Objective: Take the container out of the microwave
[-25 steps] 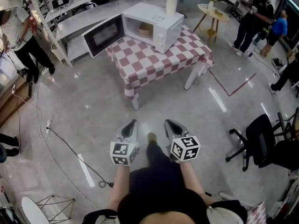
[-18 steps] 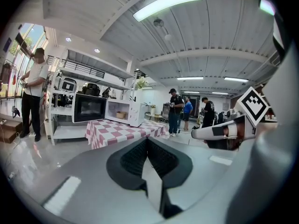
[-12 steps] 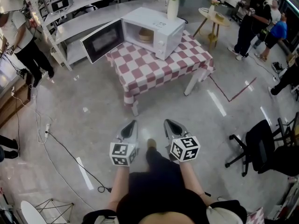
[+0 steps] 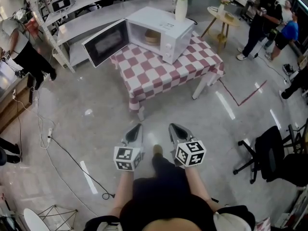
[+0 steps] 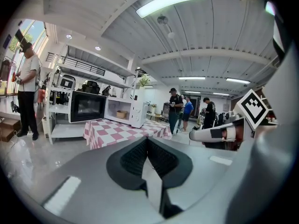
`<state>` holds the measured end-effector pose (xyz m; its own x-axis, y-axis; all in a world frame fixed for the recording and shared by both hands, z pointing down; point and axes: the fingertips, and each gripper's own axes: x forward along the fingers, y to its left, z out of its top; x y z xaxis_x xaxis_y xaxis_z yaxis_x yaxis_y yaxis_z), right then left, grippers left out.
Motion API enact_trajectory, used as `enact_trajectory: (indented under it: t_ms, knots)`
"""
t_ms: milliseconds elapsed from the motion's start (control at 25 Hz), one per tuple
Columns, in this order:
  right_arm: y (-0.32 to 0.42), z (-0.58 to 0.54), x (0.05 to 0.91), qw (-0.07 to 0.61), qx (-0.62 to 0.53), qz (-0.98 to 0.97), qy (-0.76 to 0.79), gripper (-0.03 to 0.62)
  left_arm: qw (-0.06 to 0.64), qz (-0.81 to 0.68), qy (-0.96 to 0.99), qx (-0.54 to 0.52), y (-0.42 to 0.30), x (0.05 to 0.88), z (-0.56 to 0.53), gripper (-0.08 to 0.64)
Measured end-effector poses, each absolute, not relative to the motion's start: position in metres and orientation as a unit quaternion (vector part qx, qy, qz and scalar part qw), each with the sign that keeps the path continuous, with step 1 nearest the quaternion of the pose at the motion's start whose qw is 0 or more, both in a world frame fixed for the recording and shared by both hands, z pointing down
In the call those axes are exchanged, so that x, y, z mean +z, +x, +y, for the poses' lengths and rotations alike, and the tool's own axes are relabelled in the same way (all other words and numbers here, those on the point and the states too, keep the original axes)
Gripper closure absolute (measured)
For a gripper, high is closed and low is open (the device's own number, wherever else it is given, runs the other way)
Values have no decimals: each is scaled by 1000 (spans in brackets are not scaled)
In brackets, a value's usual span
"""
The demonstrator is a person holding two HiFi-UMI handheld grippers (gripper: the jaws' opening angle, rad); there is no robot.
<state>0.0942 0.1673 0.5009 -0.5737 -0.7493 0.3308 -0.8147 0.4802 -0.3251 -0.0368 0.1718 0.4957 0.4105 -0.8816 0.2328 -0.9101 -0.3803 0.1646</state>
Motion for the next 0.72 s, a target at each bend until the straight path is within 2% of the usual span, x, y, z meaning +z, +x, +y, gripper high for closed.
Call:
enact_trajectory:
  t_ms: [720]
  knots:
    - [81,87,509,86,235,-867,432,592,144,-560,814,53,-51,502,100,549]
